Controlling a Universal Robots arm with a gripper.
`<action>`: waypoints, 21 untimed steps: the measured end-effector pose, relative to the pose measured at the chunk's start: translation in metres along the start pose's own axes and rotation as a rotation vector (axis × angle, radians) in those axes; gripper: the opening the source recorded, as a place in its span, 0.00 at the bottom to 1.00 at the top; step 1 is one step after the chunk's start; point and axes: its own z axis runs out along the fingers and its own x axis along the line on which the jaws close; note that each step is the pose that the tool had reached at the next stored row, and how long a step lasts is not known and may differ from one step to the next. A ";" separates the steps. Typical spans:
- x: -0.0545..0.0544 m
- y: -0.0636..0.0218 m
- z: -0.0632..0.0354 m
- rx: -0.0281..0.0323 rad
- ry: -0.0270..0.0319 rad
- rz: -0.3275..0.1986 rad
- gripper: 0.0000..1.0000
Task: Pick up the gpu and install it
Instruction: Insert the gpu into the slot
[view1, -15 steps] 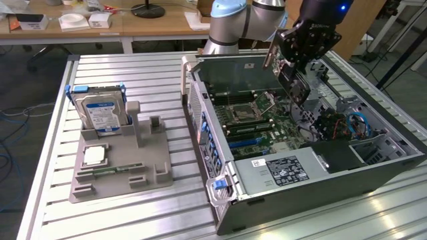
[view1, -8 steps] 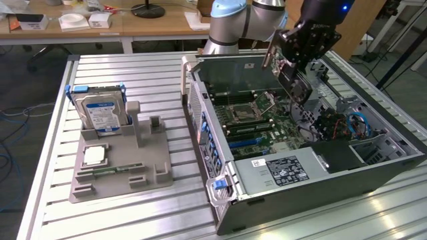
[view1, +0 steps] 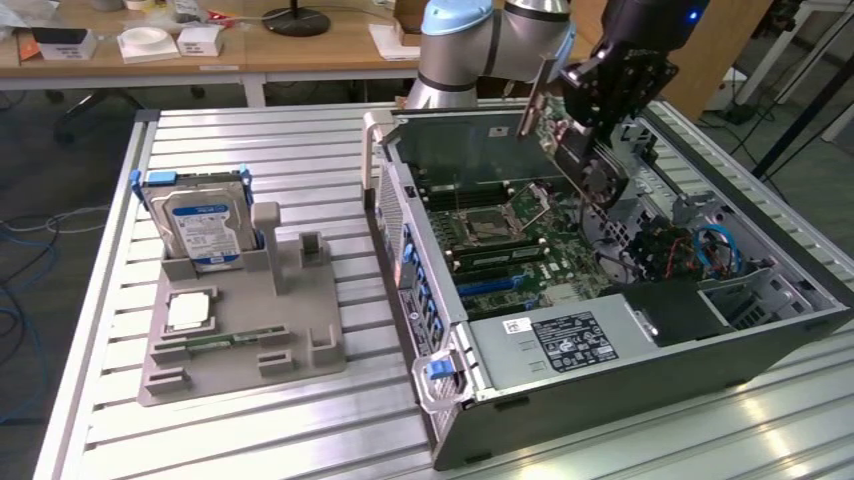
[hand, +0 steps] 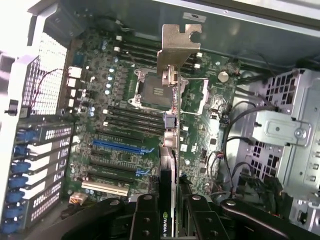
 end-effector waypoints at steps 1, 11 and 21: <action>0.000 0.0000 0.0000 -0.0001 0.0005 -0.012 0.26; 0.000 -0.0001 0.0002 -0.0010 0.0047 -0.133 0.26; -0.001 -0.0002 0.0004 -0.0020 0.0088 -0.249 0.26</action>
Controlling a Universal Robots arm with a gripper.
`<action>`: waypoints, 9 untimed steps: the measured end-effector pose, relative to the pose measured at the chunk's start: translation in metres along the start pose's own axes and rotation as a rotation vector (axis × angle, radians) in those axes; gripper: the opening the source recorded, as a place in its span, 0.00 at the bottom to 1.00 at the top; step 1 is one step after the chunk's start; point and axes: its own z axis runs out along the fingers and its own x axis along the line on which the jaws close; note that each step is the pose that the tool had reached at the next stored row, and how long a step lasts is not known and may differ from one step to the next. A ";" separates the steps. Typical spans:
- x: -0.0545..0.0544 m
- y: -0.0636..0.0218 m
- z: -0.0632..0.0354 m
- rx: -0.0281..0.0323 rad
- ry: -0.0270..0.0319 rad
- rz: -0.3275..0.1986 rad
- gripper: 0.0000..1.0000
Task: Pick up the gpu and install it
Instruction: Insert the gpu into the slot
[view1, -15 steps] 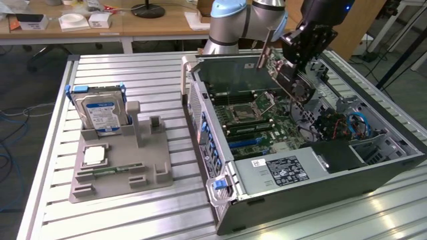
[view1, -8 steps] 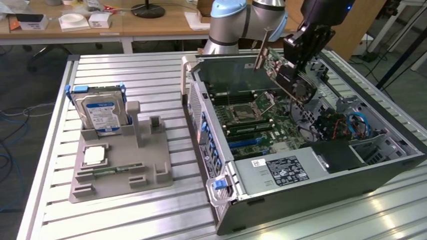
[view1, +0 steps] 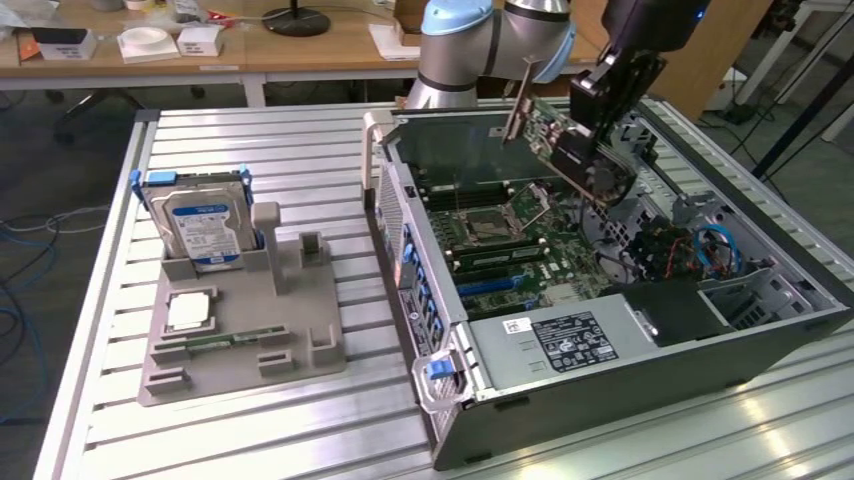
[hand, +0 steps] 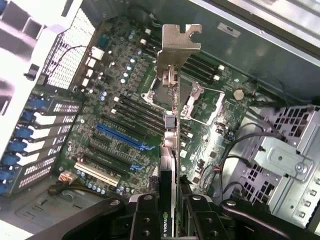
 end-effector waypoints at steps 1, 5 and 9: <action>0.000 0.0000 0.0000 -0.0001 0.0004 -0.012 0.26; 0.000 -0.0002 0.0001 -0.0004 0.0022 -0.062 0.26; -0.001 -0.0003 0.0002 -0.0008 0.0039 -0.111 0.26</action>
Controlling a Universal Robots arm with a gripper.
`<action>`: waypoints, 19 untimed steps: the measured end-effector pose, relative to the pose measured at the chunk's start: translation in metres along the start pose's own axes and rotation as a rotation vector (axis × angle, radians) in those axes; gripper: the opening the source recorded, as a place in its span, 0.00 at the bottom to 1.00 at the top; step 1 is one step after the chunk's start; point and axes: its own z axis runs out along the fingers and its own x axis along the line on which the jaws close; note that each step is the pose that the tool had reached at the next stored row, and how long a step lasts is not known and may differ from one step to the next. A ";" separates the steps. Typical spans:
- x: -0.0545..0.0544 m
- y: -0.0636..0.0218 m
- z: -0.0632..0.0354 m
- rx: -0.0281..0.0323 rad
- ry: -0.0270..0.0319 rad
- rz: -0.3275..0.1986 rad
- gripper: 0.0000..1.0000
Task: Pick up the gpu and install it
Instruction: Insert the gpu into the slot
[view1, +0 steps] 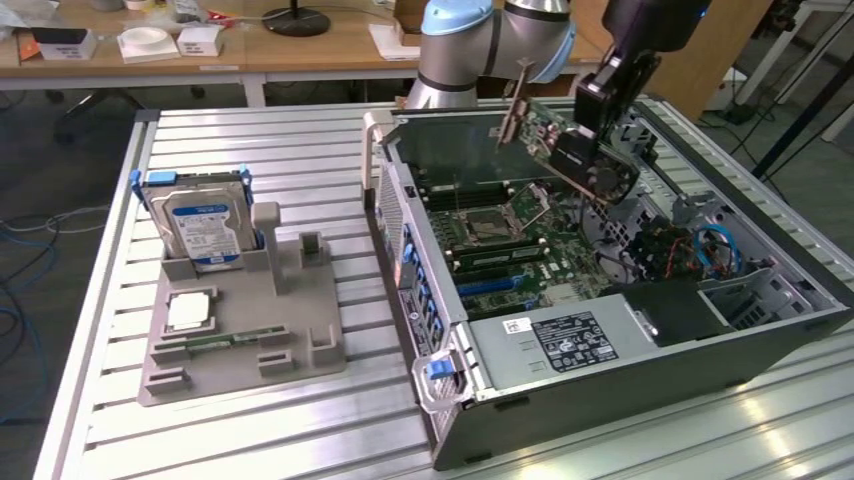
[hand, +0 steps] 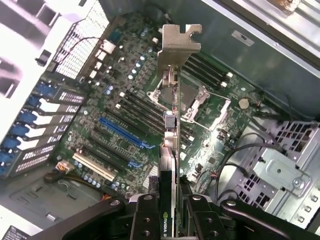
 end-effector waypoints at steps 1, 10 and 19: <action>0.000 0.0000 0.0000 -0.0001 0.0004 -0.012 0.26; -0.001 -0.0003 0.0003 -0.0010 0.0043 -0.123 0.26; -0.001 -0.0006 0.0008 -0.0019 0.0083 -0.236 0.26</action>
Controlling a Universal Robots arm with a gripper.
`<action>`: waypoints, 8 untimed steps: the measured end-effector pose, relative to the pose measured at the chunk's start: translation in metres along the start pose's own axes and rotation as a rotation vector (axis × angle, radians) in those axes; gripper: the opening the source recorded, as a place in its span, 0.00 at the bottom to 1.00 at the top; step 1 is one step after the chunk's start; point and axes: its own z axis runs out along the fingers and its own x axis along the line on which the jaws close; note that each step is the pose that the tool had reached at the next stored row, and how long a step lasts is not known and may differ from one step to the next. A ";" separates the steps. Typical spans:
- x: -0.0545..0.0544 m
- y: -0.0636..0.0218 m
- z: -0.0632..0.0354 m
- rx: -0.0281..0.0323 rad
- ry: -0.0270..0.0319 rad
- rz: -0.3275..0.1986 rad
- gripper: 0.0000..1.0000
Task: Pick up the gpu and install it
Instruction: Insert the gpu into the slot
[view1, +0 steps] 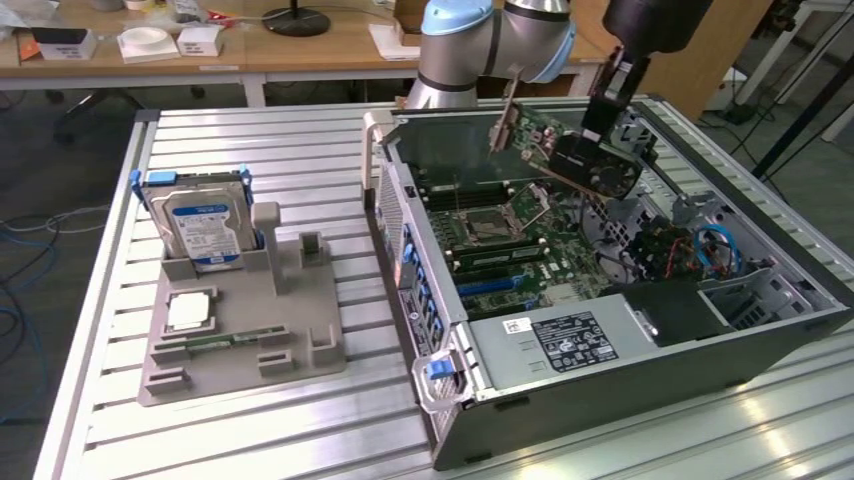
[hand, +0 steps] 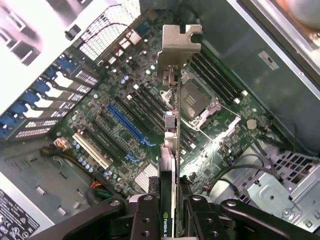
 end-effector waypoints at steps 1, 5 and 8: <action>0.000 0.0000 0.0000 0.0000 0.0005 -0.013 0.26; 0.000 0.0000 0.0004 -0.0005 0.0024 -0.067 0.26; 0.000 -0.0001 0.0007 -0.0008 0.0038 -0.107 0.26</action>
